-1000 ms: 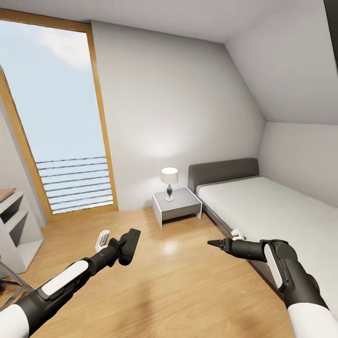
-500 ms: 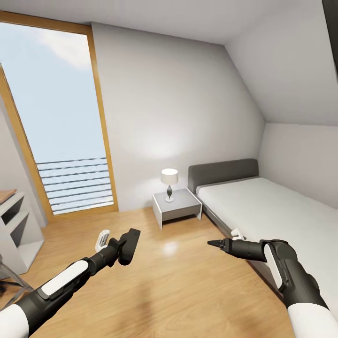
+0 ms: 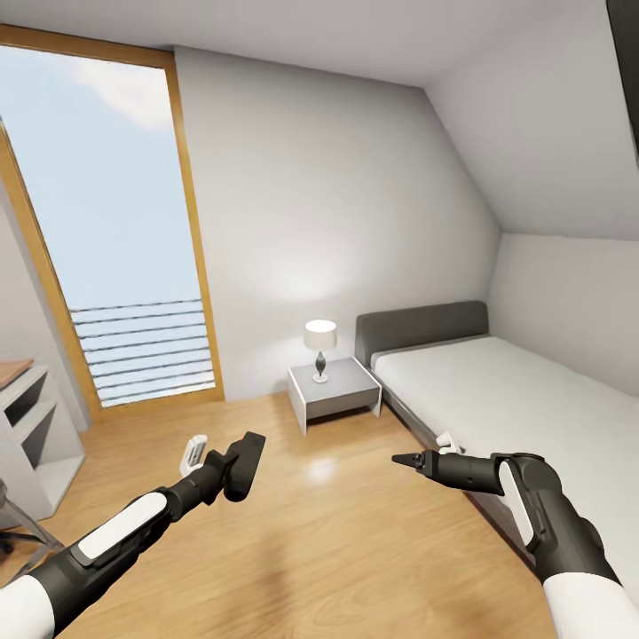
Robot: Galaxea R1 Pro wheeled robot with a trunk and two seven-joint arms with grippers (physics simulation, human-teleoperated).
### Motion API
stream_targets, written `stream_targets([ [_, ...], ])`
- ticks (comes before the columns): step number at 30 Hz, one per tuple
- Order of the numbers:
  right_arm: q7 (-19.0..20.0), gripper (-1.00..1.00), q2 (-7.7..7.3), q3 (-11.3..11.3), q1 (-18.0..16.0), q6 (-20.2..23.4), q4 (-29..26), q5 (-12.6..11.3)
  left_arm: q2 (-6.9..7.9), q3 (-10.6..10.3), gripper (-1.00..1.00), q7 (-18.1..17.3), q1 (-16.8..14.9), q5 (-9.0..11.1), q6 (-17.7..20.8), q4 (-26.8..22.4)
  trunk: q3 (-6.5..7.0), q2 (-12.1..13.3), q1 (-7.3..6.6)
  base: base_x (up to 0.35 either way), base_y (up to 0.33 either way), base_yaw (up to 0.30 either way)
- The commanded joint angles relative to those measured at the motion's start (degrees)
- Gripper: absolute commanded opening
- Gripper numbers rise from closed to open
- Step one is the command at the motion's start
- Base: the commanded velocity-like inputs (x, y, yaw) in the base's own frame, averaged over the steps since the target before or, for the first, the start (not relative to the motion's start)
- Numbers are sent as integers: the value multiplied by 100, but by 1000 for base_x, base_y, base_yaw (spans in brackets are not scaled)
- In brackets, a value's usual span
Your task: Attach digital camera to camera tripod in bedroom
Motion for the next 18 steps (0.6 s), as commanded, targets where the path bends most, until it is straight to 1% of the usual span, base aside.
stream_targets([
  [1,-6,100,0,-6,-5,44,-1,-29,6,-10,-100,16,-10,25,-1,-9,8,33,-20,0,0,0],
  [18,-3,100,1,-7,-5,44,-1,-24,-1,-14,-100,16,-10,25,-1,-12,313,715,-394,0,0,0],
])
